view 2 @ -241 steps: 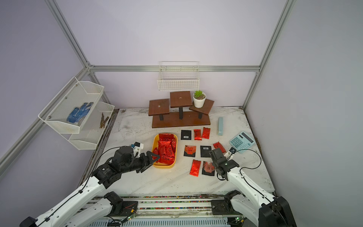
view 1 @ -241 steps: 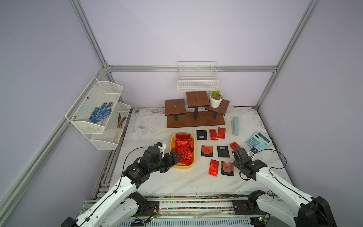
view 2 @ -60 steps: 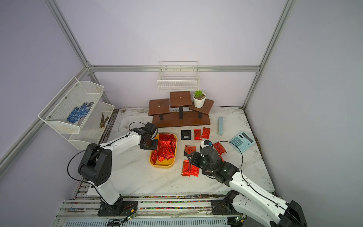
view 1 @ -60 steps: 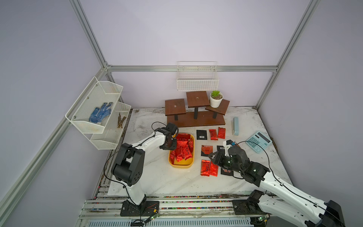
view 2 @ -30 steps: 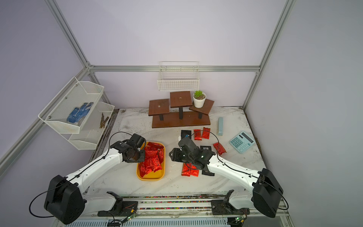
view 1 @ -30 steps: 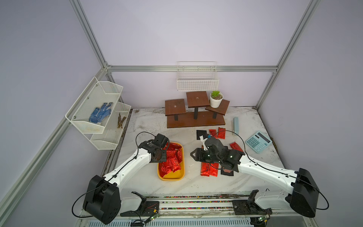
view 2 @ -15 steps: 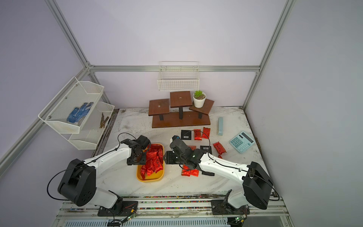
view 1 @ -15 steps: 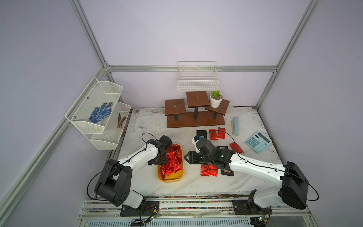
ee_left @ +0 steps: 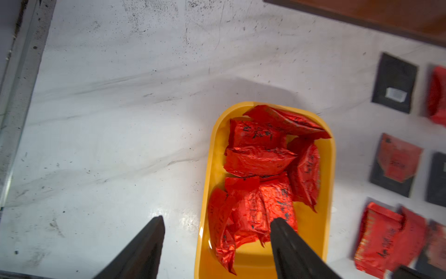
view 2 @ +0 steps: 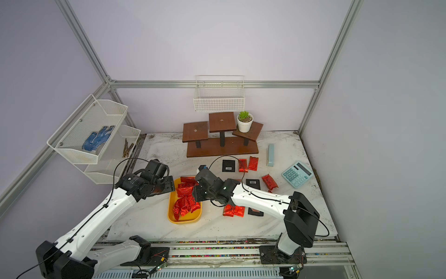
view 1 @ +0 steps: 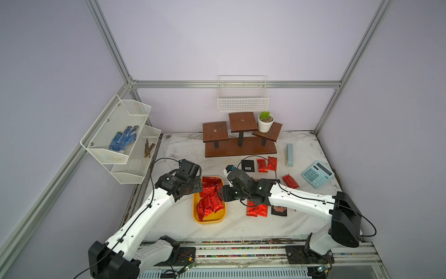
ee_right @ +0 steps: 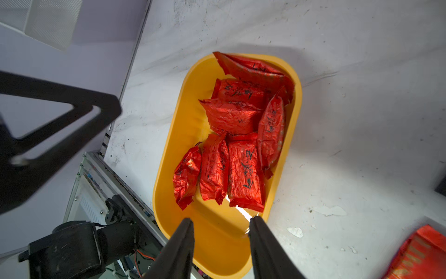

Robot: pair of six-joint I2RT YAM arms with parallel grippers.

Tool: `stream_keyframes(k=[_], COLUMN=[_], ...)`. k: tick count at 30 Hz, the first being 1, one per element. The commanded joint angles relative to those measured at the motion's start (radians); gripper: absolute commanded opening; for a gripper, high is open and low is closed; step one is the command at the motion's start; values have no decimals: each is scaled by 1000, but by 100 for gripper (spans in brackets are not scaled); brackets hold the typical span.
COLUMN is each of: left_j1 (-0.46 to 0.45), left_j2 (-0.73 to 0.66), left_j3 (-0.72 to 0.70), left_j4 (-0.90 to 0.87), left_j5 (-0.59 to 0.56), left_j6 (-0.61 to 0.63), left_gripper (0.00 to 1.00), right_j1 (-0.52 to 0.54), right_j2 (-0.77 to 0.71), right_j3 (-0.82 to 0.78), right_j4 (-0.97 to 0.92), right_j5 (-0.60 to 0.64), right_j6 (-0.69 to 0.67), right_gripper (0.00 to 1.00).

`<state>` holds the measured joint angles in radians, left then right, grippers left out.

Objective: Take the tea bags out of the storage box
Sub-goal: Pick up the tea bag from the storage box.

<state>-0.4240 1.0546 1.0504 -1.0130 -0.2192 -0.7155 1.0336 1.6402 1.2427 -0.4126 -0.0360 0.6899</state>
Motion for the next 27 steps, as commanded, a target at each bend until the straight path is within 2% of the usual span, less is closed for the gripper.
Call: stream_keyframes(k=[1, 8, 16, 23, 27], left_j1=[16, 73, 95, 97, 97], left_j2=[-140, -332, -492, -556, -567], left_j3=[-35, -116, -187, -206, -208], left_j4=[42, 32, -4, -53, -62], left_j5=[102, 192, 250, 246, 243], left_j6=[-99, -170, -220, -222, -222], left_gripper=[73, 76, 77, 78, 78], right_j1=[55, 141, 166, 164, 164], right_j2=[58, 196, 337, 406, 425], right_j3=[56, 133, 221, 275, 279], right_j4=[-32, 14, 29, 11, 14], right_j5=[-2, -26, -35, -13, -2], right_j6=[-18, 21, 41, 34, 41], right_gripper=[43, 43, 43, 43, 34])
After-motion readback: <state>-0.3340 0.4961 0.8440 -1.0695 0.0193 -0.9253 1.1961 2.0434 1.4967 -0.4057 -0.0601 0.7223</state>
